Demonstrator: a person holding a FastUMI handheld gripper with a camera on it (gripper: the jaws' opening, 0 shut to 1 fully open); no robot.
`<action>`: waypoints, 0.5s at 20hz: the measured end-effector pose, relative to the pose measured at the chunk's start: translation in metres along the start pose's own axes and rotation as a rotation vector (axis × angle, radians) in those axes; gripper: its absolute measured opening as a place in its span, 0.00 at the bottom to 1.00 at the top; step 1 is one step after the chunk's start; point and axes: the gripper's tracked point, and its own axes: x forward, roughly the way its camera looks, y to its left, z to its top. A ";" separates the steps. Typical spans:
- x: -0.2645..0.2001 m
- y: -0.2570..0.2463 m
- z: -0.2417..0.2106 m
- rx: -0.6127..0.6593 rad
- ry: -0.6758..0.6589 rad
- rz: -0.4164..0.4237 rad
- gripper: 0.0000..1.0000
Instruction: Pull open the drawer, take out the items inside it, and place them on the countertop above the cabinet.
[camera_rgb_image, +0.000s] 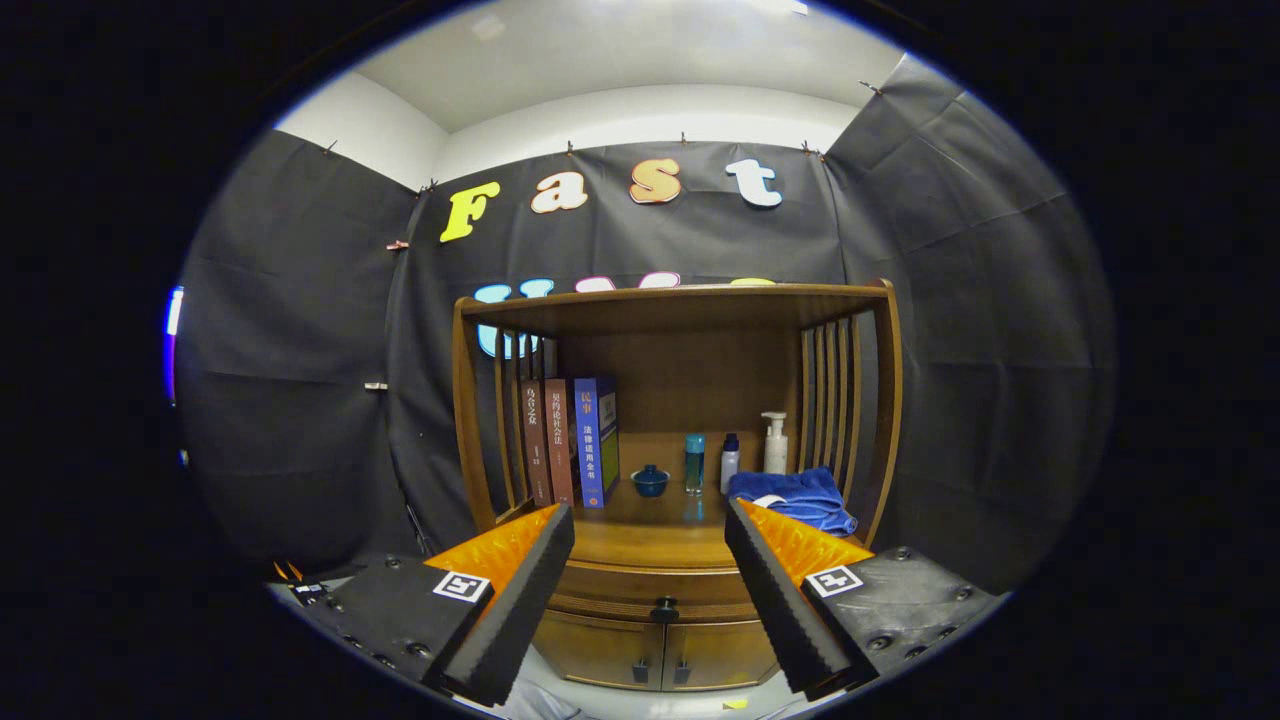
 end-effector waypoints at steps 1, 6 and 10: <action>0.003 -0.001 -0.004 0.004 0.007 -0.002 0.99; 0.024 -0.002 -0.033 0.021 0.046 -0.011 0.99; 0.051 -0.004 -0.073 0.035 0.101 -0.017 0.99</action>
